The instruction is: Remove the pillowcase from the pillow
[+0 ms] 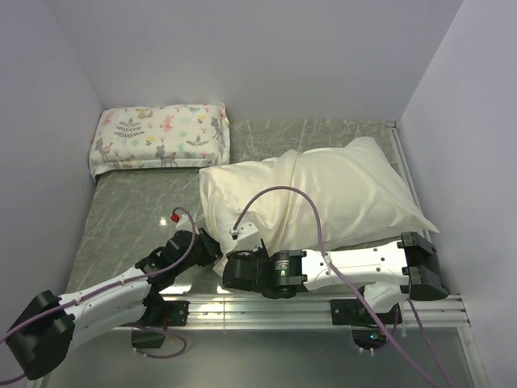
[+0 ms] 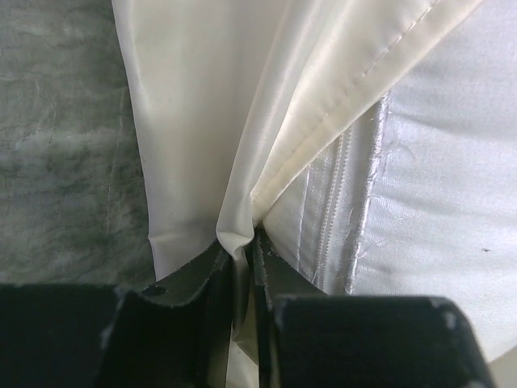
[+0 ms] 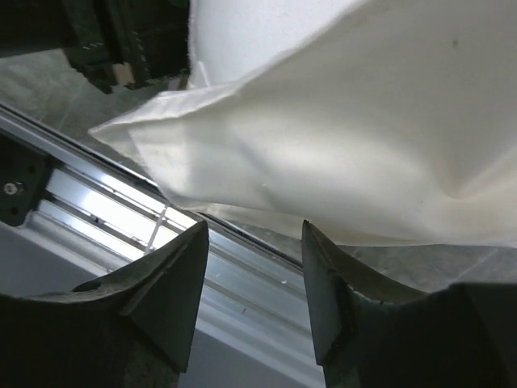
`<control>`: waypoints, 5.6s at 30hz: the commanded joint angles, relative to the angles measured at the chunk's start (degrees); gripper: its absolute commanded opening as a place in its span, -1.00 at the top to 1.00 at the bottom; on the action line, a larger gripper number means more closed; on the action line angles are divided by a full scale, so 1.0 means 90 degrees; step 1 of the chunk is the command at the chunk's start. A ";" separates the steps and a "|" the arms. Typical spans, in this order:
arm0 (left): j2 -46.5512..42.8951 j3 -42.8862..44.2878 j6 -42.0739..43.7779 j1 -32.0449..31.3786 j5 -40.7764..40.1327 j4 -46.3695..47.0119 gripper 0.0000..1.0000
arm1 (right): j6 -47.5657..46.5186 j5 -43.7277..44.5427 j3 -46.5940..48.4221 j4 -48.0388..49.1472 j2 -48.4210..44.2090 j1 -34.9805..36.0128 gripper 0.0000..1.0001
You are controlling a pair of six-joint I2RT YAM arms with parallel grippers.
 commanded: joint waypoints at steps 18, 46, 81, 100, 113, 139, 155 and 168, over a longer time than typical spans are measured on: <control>-0.0105 0.0275 0.0103 -0.0041 0.0030 -0.0141 0.59 | 0.0619 0.1113 0.2630 -0.1895 0.1665 -0.0280 -0.36; -0.0135 0.0324 0.0201 -0.0051 0.0128 -0.0287 0.46 | 0.1068 0.1170 0.0861 0.0059 0.0344 0.0901 -0.34; -0.0320 0.0402 0.0289 -0.0032 0.0060 -0.0551 0.44 | 0.2630 0.0907 -0.1274 -0.0041 0.0602 0.0687 1.00; -0.1713 0.0928 0.0523 -0.0168 0.0880 -0.1448 -0.04 | 0.0823 -0.0147 -0.3376 0.4062 -0.0532 -0.0329 1.00; -0.1854 0.1691 0.0699 -0.0188 0.1202 -0.2026 -0.29 | 0.0765 -0.0196 -0.3161 0.4160 -0.0161 -0.0329 1.00; -0.1805 0.1848 0.0289 -0.0217 0.1543 -0.1413 -0.37 | 0.0863 -0.0206 -0.3024 0.4052 0.0005 -0.0329 1.00; -0.2624 0.0832 -0.0540 -0.0324 0.0148 -0.2348 -0.51 | 0.0921 -0.0128 -0.3063 0.4003 -0.0122 -0.0329 1.00; -0.2127 0.0246 -0.0570 -0.0315 -0.0545 -0.2133 -0.54 | 0.0950 -0.0157 -0.3092 0.3994 -0.0083 -0.0329 1.00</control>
